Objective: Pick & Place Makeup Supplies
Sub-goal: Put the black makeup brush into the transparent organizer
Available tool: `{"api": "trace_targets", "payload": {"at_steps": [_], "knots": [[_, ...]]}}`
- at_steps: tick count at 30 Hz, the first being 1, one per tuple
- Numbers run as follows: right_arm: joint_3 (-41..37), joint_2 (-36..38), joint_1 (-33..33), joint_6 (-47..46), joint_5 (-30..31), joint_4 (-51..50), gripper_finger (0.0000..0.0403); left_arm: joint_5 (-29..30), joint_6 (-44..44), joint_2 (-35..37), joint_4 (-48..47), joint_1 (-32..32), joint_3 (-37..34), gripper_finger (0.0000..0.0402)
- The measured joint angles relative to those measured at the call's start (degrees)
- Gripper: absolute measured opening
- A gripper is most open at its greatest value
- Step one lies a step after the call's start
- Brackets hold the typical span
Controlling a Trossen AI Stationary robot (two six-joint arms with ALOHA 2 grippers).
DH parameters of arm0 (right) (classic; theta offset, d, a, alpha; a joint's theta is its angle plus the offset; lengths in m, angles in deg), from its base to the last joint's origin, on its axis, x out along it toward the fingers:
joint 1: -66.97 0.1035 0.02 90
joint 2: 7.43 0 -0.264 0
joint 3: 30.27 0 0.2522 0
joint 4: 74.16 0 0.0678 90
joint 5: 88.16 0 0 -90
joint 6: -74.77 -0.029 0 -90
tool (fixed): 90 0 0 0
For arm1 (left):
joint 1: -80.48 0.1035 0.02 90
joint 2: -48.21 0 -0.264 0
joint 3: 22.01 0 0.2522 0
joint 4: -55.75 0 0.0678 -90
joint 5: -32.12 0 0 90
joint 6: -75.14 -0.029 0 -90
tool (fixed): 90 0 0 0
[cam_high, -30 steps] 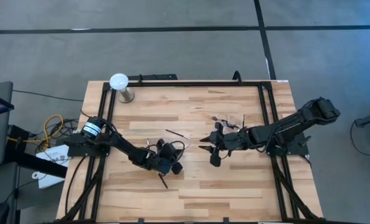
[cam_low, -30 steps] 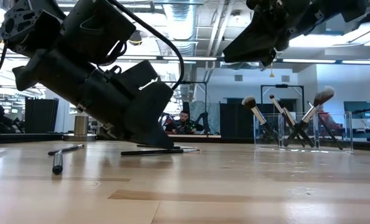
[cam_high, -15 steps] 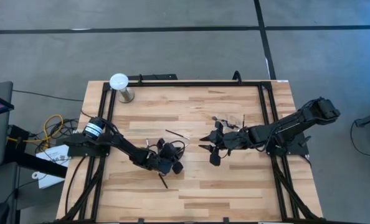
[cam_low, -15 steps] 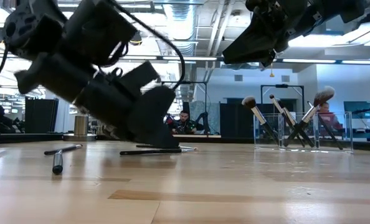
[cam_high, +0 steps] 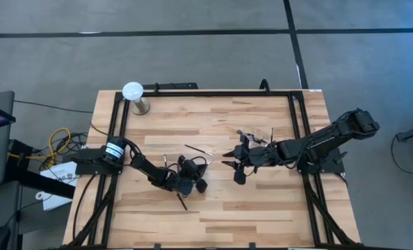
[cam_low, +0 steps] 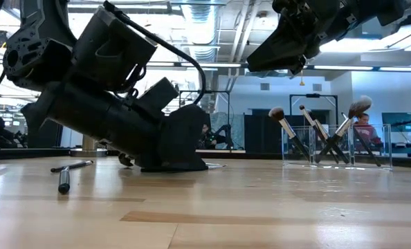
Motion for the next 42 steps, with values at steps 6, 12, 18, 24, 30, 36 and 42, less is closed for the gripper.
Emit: {"api": "trace_targets", "payload": {"at_steps": [6, 12, 18, 24, 30, 36, 42], "knots": [[-0.02, -0.48, 0.0, -0.04, 0.0, -0.15, 0.0113, -9.99, -4.99, 4.87, -1.62, 2.34, -0.2, 0.0012], [-0.02, -0.46, 0.13, -0.09, 0.02, 0.38, 0.0113, -14.02, -7.55, 6.08, -1.71, 2.75, -0.2, 0.0025], [-0.02, -0.46, 0.11, -0.09, 0.0, 0.38, 0.0113, -13.53, -6.87, 5.72, -1.41, 2.73, -0.16, 0.0035], [-0.02, -0.46, 0.11, -0.1, -2.64, 0.54, 0.0113, -13.35, -6.85, 5.72, -1.63, 2.91, -0.14, 0.0037], [-0.04, -2.28, 0.98, -0.13, -3.07, 1.46, 0.0113, -13.11, -7.14, 5.75, -2.75, 2.91, -0.05, 0.0016], [0.0, -9.44, 2.01, 3.18, -5.44, 7.16, 0.0113, -12.56, -7.15, 5.76, -2.51, 2.72, -0.05, 0.0012], [0.0, -16.4, -0.2, -0.78, -9.57, 10.73, 0.013, -9.76, -9.81, 5.81, -1.54, 1.66, -0.16, 0.0011]]}}
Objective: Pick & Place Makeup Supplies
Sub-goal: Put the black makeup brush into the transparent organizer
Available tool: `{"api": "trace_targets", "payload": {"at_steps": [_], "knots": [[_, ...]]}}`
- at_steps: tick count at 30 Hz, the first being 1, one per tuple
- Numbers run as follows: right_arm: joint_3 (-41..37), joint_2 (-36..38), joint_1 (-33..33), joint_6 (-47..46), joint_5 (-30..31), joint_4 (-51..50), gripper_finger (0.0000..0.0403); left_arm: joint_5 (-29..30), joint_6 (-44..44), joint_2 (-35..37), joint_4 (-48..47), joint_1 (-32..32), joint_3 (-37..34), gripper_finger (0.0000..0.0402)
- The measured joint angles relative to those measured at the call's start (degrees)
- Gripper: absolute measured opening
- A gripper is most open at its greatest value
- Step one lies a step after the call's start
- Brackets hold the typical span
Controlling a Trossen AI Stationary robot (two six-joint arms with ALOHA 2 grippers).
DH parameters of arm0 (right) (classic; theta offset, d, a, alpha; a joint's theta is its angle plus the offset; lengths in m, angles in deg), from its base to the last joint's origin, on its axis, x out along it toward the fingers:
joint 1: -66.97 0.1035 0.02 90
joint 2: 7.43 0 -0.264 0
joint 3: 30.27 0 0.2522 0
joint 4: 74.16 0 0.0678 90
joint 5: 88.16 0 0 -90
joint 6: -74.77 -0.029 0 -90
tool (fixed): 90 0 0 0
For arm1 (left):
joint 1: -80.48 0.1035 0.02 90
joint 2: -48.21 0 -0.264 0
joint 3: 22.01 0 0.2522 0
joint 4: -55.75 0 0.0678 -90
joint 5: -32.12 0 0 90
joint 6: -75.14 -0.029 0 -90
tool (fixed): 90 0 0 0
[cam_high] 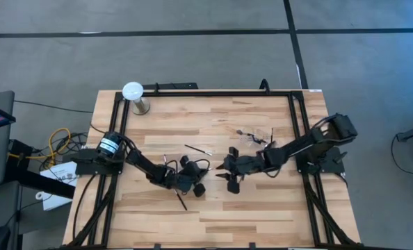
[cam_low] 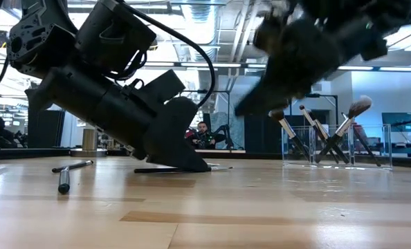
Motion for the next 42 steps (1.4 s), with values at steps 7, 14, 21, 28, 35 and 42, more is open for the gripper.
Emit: {"api": "trace_targets", "payload": {"at_steps": [7, 14, 21, 28, 35, 42], "knots": [[-0.05, -8.17, -2.04, -6.77, -2.06, 1.22, 0.0177, 5.34, -0.99, 1.2, 0.38, -0.66, -0.05, 0.0011], [0.0, -11.43, -5.16, -8.04, -2.24, 10.73, 0.0189, 7.49, -6.92, 6.32, 1.11, -2.63, -0.02, 0.0011], [0.0, -9.0, -5.47, -2.22, -8.11, 20.61, 0.0167, 13.0, -14.06, 13.07, 1.4, -6.32, 0.03, 0.0011], [0.0, -4.99, -2.59, 4.03, -9.82, 25.76, 0.0158, 19.1, -20.92, 19.09, 1.39, -9.99, 0.05, 0.001], [-0.09, -3.19, -2.68, 4.19, -9.84, 32.52, 0.0162, 20.21, -21.54, 20.38, 2.9, -11.58, 0.11, 0.001], [0.02, -3.74, -2.99, 4.28, -9.38, 34.81, 0.0152, 18.16, -21.91, 20.24, 3.6, -11.69, 0.1, 0.001]]}}
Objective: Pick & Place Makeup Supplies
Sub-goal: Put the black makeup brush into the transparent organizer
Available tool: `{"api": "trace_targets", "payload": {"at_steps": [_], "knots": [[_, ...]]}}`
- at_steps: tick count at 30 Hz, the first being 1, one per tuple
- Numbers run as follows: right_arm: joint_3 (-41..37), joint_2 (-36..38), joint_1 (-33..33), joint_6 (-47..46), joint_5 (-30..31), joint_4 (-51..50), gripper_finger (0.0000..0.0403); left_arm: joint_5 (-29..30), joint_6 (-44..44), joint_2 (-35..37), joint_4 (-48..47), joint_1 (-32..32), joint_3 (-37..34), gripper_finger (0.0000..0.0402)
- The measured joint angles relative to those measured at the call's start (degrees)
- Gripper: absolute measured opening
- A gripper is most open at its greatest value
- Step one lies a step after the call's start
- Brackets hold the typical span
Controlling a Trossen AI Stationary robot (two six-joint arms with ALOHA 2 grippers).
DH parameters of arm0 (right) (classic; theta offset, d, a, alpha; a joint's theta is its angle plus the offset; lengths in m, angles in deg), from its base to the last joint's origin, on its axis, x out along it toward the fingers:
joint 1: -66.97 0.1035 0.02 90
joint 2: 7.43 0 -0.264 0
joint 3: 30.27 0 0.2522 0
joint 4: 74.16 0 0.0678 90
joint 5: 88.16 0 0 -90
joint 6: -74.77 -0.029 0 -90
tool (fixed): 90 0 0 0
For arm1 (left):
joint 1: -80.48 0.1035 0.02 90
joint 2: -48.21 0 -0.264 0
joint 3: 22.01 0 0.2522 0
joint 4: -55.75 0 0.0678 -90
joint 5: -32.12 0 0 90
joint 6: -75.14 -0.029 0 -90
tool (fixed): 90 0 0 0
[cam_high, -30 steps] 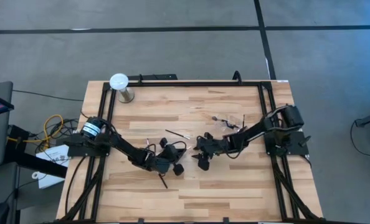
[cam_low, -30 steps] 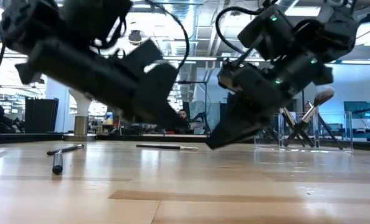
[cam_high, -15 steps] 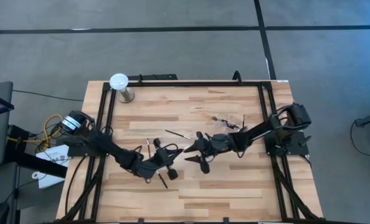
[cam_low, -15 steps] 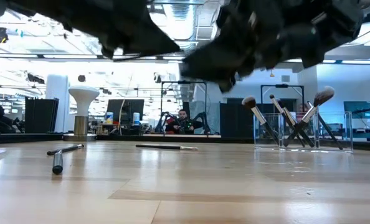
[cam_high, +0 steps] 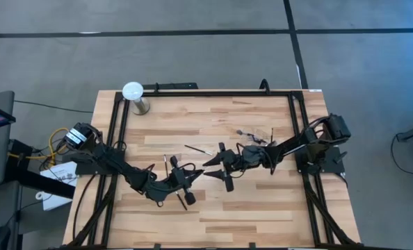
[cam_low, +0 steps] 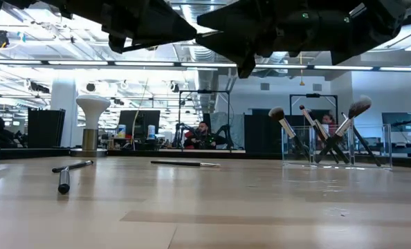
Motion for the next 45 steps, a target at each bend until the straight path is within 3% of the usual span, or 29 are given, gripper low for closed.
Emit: {"api": "trace_targets", "payload": {"at_steps": [11, 25, 35, 45], "knots": [[-0.02, 0.0, -0.17, -0.04, -0.28, 0.4, 0.0118, -0.46, -3.31, 0.0, 3.28, 0.02, 0.0, 0.001], [0.0, 0.0, -0.13, -0.05, -1.12, 0.26, 0.0045, 1.84, -4.35, 0.0, 3.32, -2.71, -0.03, 0.001], [-0.09, 0.0, -0.17, -0.11, -3.79, 1.2, 0.0022, 0.53, -4.02, 0.0, 3.35, -2.45, -0.03, 0.0011], [-0.02, -0.02, -0.2, -0.11, -4.74, 2.85, 0.0029, 0.22, -3.87, -0.04, 2.95, -2.43, 0.0, 0.0012]]}}
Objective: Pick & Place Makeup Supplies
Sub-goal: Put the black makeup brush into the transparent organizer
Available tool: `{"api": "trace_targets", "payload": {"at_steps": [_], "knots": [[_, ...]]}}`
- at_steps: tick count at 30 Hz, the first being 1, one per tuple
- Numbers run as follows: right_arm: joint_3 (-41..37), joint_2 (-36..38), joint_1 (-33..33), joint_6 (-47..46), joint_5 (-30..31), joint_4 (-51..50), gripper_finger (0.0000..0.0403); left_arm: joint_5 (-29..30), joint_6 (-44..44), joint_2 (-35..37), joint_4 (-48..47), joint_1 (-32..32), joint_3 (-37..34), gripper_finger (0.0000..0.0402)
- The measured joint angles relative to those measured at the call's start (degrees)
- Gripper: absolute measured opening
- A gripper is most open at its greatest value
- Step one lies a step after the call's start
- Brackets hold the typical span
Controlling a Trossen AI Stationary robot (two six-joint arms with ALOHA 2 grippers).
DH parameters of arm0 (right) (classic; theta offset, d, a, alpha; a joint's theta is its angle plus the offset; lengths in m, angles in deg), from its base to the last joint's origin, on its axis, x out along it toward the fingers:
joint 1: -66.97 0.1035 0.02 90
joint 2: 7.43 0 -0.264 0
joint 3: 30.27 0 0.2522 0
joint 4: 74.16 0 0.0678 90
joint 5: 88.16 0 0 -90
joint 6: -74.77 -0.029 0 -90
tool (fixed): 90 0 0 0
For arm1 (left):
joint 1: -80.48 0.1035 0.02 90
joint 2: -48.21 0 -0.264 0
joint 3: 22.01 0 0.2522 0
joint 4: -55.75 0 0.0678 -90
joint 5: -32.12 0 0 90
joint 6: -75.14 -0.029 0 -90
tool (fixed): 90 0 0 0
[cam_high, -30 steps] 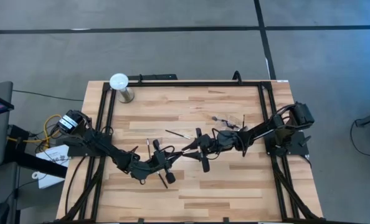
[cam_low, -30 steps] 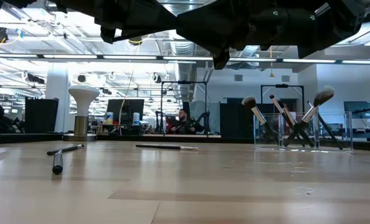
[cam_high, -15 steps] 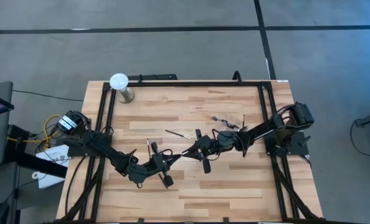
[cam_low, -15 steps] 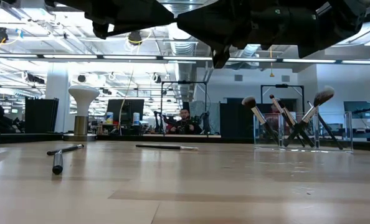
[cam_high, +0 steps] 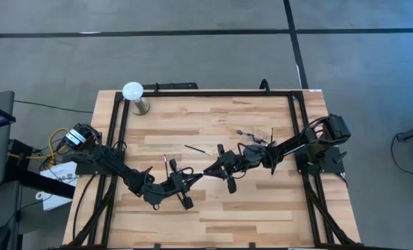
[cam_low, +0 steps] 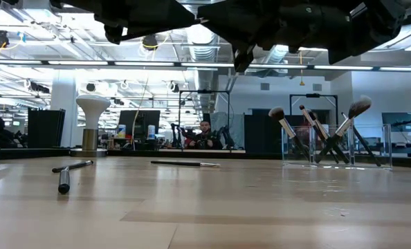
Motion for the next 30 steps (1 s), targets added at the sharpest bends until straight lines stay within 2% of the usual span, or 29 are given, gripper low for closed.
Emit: {"api": "trace_targets", "payload": {"at_steps": [6, 13, 19, 30], "knots": [[0.0, 0.0, 0.02, 0.0, -0.03, -0.14, 0.0017, 0.18, -0.02, 0.01, 0.02, 0.07, 0.0, 0.0012], [0.0, 0.0, 0.0, 0.0, -0.03, -0.19, 0.0025, 0.47, -0.11, 0.0, 0.09, 0.24, 0.0, 0.0012], [0.0, 0.0, 0.0, -0.03, -0.04, -0.26, 0.0008, 0.56, -0.22, 0.0, 0.13, 0.57, -0.02, 0.0016], [0.01, 0.08, 0.01, -4.46, 0.04, -2.12, 0.0006, 0.3, -0.02, 0.0, 0.04, 3.09, -0.04, 0.0068]]}}
